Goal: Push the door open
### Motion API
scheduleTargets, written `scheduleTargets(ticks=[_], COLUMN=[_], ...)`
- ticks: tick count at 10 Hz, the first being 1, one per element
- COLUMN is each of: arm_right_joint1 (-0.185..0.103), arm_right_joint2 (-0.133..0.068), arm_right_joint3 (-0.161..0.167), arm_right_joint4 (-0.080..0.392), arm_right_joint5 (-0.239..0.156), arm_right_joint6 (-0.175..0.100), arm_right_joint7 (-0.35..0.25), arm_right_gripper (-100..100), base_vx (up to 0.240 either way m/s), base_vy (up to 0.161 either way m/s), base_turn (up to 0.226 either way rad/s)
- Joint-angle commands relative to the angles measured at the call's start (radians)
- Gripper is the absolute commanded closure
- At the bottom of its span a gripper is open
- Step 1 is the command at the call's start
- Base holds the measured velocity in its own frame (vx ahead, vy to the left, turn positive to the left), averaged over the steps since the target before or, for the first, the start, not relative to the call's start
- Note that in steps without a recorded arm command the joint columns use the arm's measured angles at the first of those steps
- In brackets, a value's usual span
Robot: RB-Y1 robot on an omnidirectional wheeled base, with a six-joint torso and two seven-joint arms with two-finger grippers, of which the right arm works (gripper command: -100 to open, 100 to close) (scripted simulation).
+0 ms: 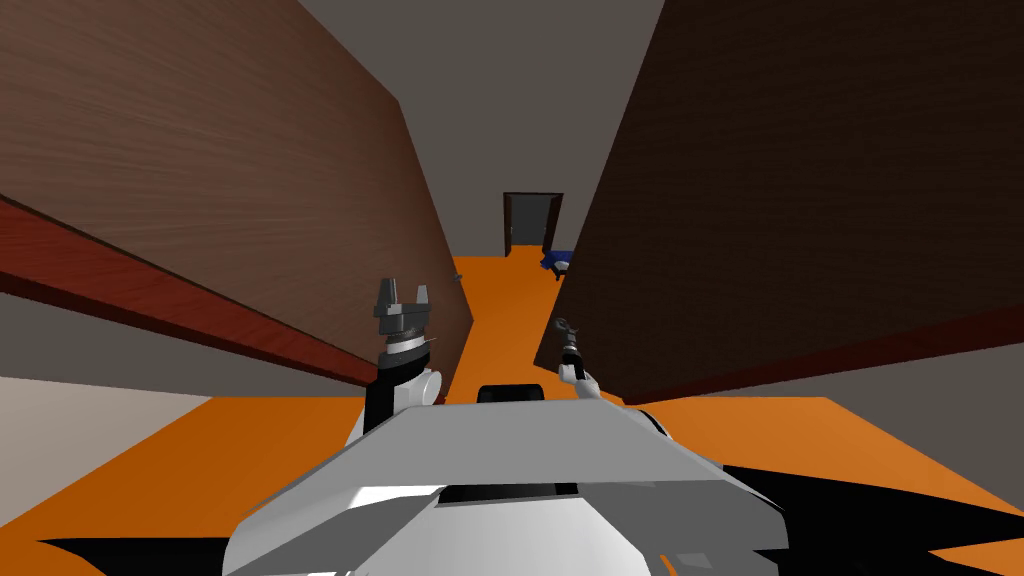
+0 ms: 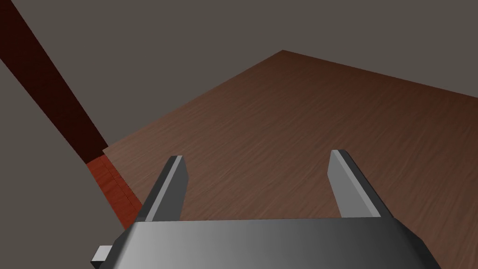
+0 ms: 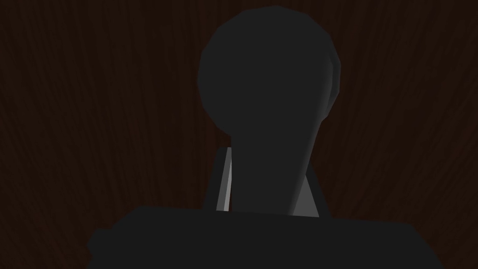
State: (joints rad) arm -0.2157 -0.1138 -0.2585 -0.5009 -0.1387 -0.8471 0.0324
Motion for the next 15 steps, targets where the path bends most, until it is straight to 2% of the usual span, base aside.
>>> scheduleTargets(ticks=[1,3,4,6,11,14,15], arm_right_joint1=[0.013,0.013,0.014,0.015,0.019,0.026,0.027], arm_right_joint2=[-0.01,-0.01,-0.014,-0.015,-0.024,-0.027,-0.033], arm_right_joint3=[-0.025,-0.025,-0.045,-0.049,-0.098,-0.11,-0.126], arm_right_joint4=[-0.017,-0.017,-0.016,-0.011,-0.011,-0.017,-0.014], arm_right_joint5=[-0.015,-0.015,-0.027,-0.03,-0.061,-0.068,-0.078], arm_right_joint6=[0.01,0.01,0.011,0.011,0.011,0.017,0.013], arm_right_joint7=[0.009,0.009,0.016,0.018,0.035,0.039,0.045], arm_right_gripper=[100,100,100,100,100,100,100], base_vx=[0.141,0.12,0.131,0.145,0.195,0.137,0.123], base_vy=[0.038,0.036,0.04,0.061,0.047,0.03,-0.017], base_turn=[-0.064,-0.037,-0.053,-0.044,-0.059,-0.044,-0.051])
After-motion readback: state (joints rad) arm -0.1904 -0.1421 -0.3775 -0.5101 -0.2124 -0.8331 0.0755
